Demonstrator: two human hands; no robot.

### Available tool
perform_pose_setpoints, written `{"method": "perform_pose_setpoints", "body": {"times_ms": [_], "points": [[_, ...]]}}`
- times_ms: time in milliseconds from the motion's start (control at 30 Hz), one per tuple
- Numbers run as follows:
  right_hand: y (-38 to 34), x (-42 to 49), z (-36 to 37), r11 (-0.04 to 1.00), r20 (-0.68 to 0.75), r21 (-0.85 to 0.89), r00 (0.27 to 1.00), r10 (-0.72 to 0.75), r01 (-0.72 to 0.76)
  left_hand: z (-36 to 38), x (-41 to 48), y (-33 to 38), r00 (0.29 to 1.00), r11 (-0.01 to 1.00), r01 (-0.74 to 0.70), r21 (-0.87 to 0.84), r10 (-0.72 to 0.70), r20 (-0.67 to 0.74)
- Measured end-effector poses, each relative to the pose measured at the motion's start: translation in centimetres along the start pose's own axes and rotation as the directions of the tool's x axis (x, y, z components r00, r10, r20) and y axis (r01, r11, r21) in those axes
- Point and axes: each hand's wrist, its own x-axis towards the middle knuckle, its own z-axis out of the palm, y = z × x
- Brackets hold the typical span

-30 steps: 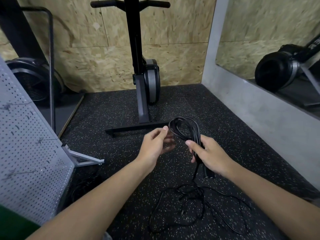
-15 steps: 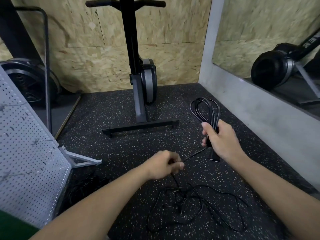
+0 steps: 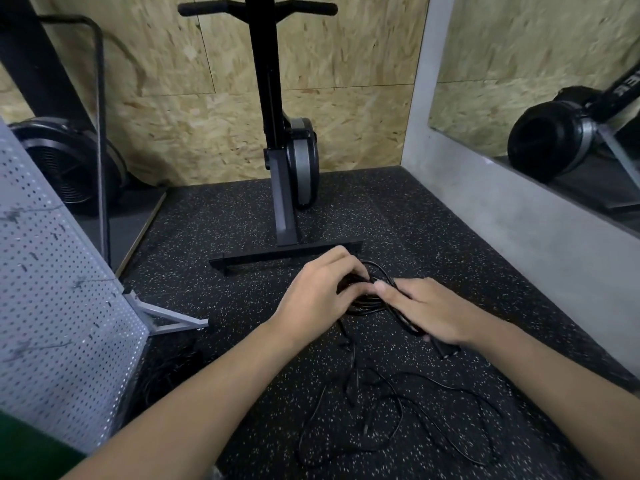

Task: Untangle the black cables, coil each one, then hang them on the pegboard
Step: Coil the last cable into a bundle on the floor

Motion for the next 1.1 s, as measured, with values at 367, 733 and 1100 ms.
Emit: {"method": "perform_pose_setpoints", "body": {"times_ms": [367,733,1100], "points": [[0.5,0.3,-0.1,0.999,0.108,-0.053,0.994,0.000,0.006,-0.5,0.0,-1.8,0.956,0.957,0.291,0.004,-0.291,0.045],[1.0,0.4,-0.7,0.973,-0.042,0.210,0.996,-0.085,0.092,0.3,-2.0,-4.3,0.674,0.671,0.702,-0.239,-0.519,0.526],[1.2,0.1,-0.9,0.984,-0.147,0.106,0.981,-0.129,0.145,1.9,-1.5,-3.7,0.803,0.765,0.594,-0.250,-0.546,0.237]]}}
